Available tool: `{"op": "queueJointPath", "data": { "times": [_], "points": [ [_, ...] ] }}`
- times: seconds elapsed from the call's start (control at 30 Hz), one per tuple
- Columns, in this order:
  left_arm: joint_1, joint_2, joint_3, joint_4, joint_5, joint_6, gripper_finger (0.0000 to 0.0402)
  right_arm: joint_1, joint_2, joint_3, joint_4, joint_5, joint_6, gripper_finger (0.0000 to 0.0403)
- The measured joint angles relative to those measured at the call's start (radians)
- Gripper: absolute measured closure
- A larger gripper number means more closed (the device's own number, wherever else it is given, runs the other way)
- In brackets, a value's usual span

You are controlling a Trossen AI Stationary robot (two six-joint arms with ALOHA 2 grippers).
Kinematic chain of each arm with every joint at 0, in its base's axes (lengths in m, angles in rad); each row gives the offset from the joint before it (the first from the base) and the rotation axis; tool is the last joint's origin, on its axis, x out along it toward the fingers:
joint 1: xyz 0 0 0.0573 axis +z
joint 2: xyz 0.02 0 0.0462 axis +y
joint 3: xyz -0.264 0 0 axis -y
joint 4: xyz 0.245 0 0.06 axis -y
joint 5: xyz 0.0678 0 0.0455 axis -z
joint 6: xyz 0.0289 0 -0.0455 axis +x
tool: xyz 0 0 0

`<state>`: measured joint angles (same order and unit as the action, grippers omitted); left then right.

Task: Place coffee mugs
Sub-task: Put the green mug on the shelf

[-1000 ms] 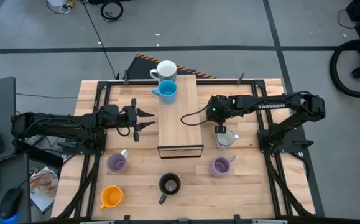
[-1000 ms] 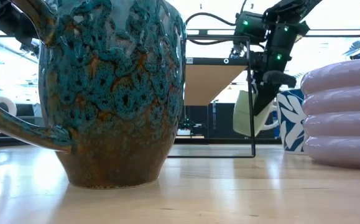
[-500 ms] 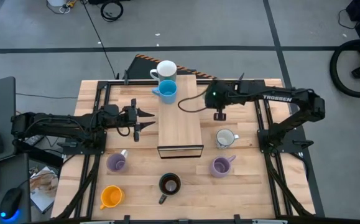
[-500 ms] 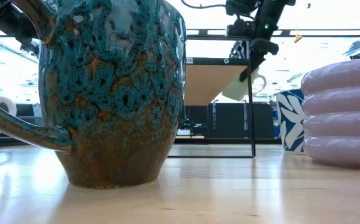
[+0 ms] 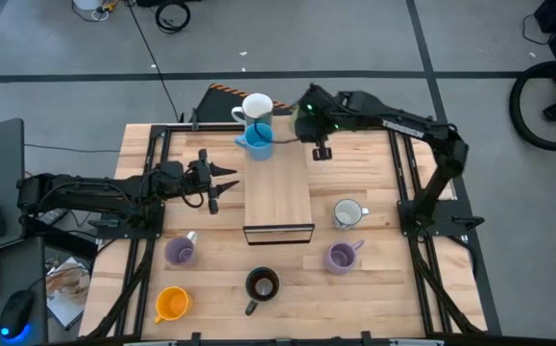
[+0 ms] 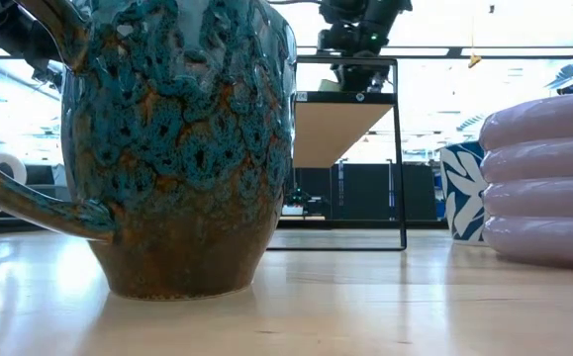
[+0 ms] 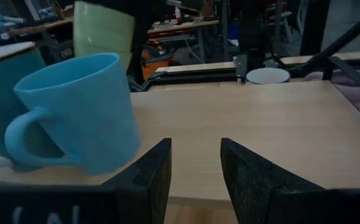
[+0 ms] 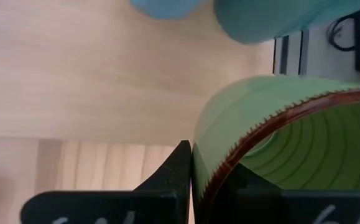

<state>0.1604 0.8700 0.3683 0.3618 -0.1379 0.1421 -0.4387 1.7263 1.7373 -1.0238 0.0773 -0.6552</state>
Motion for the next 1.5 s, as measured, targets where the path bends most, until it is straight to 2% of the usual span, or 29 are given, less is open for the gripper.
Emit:
{"op": "queueJointPath", "data": {
  "times": [0.17, 0.37, 0.57, 1.07, 1.5],
  "points": [
    [0.0, 0.0, 0.0, 0.0, 0.0, -0.002, 0.0258, -0.019, 0.105, 0.114, -0.051, -0.033, -0.03, 0.0368],
    [0.0, 0.0, 0.0, -0.005, 0.0, -0.022, 0.0258, -0.029, 0.164, 0.161, -0.077, -0.07, -0.048, 0.0368],
    [0.0, 0.0, 0.0, -0.004, 0.0, -0.022, 0.0258, -0.031, 0.167, 0.161, -0.059, -0.072, -0.052, 0.0356],
    [0.0, 0.0, 0.0, -0.005, 0.0, -0.021, 0.0258, -0.034, 0.162, 0.16, -0.001, -0.049, -0.104, 0.0262],
    [0.0, 0.0, 0.0, -0.005, 0.0, -0.02, 0.0258, -0.033, 0.162, 0.16, 0.019, -0.047, -0.227, 0.0254]
  ]
}}
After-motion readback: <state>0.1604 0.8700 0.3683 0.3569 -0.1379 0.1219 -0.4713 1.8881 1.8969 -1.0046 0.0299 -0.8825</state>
